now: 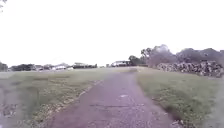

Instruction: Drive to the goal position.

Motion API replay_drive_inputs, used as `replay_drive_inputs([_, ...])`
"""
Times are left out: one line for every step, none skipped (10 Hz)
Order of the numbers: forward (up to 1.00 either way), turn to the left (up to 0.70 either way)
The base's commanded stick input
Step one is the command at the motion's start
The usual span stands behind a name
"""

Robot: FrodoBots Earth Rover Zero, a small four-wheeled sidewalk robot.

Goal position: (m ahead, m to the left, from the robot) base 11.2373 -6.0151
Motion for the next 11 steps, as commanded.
replay_drive_inputs([0.85,0.00])
replay_drive_inputs([0.85,0.00])
replay_drive_inputs([0.85,0.00])
replay_drive_inputs([0.85,0.00])
replay_drive_inputs([0.85,0.00])
replay_drive_inputs([0.85,0.00])
replay_drive_inputs([0.85,0.00])
replay_drive_inputs([0.85,0.00])
replay_drive_inputs([0.85,-0.34])
replay_drive_inputs([0.85,-0.34])
replay_drive_inputs([0.85,-0.34])
